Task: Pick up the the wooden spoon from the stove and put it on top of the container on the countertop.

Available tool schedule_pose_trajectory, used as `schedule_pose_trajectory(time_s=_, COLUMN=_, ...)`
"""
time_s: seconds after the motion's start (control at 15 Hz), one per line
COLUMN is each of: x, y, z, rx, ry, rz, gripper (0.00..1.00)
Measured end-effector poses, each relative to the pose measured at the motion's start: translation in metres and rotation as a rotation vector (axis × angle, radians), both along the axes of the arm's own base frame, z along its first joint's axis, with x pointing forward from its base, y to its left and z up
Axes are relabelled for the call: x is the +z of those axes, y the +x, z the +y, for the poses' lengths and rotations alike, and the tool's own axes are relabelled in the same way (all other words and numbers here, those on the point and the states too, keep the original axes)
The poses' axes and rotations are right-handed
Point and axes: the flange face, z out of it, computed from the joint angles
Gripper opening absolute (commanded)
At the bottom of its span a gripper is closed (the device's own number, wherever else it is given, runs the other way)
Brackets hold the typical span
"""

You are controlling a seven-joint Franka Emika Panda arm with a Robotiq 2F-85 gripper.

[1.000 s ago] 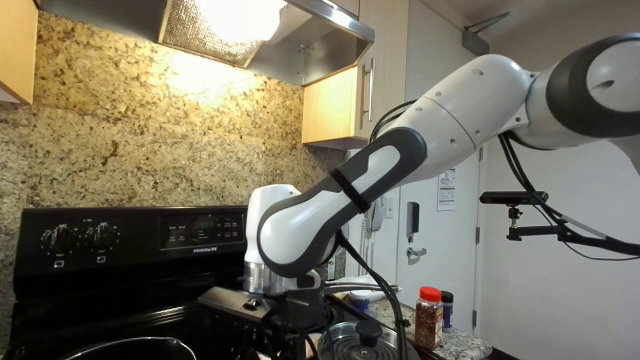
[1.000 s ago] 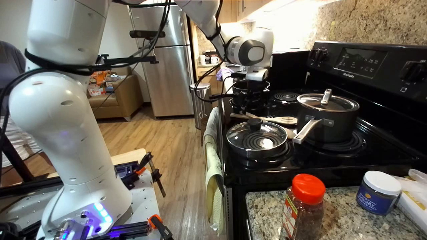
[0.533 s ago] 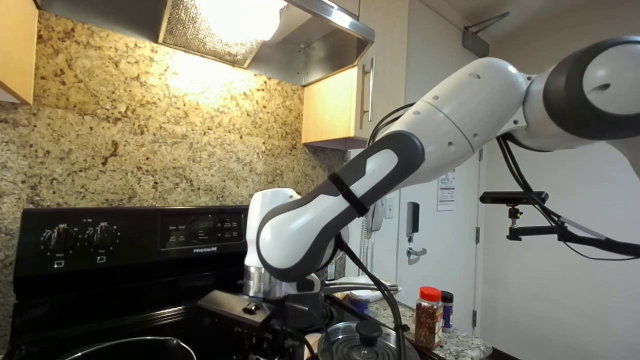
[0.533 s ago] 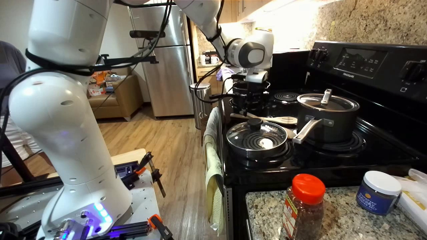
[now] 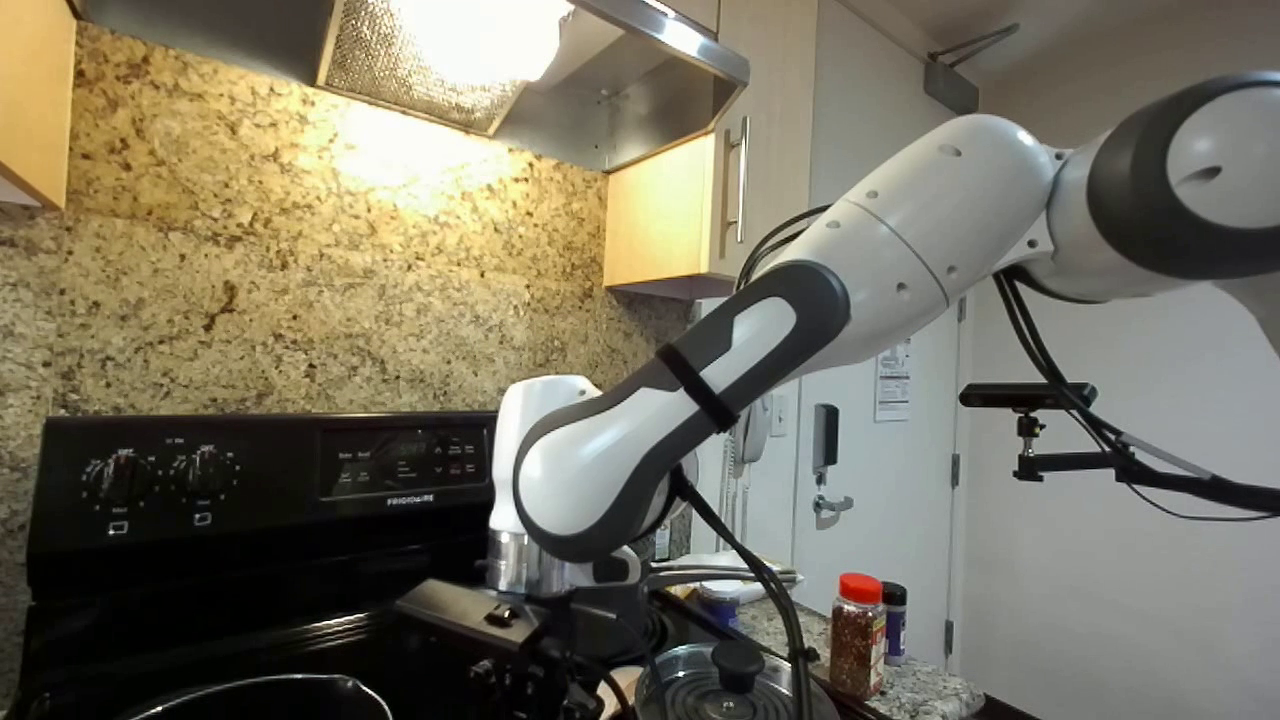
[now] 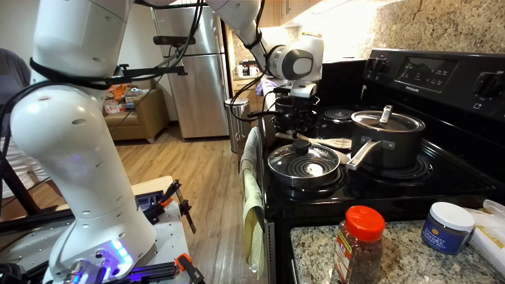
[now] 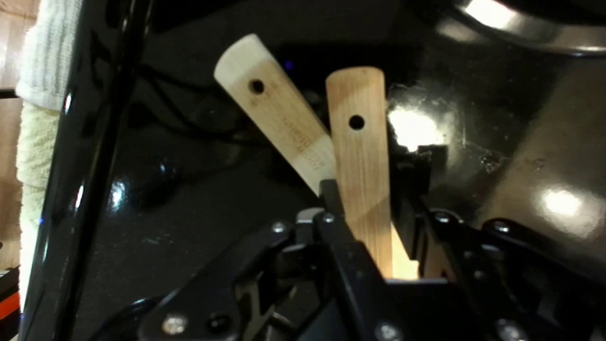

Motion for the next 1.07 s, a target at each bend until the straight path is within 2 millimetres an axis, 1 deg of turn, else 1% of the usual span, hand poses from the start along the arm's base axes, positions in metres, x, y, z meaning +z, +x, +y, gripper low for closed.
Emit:
schedule_pose_trajectory(time_s=0.07, x=0.001, y=0.001, z=0.000, rx=0.000, ry=0.001, rz=-0.004, gripper=0.12)
schedule_pose_trajectory(time_s=0.6, x=0.002, y=0.001, z=0.002, rx=0.020, ry=-0.017, rz=-0.010, gripper=0.13)
schedule_pose_trajectory(time_s=0.8, x=0.005, y=0.002, z=0.004, rx=0.125, ry=-0.080, rz=-0.029, gripper=0.13)
schedule_pose_trajectory(time_s=1.07, x=0.008, y=0.001, z=0.013, rx=0.268, ry=-0.109, rz=-0.025, gripper=0.13)
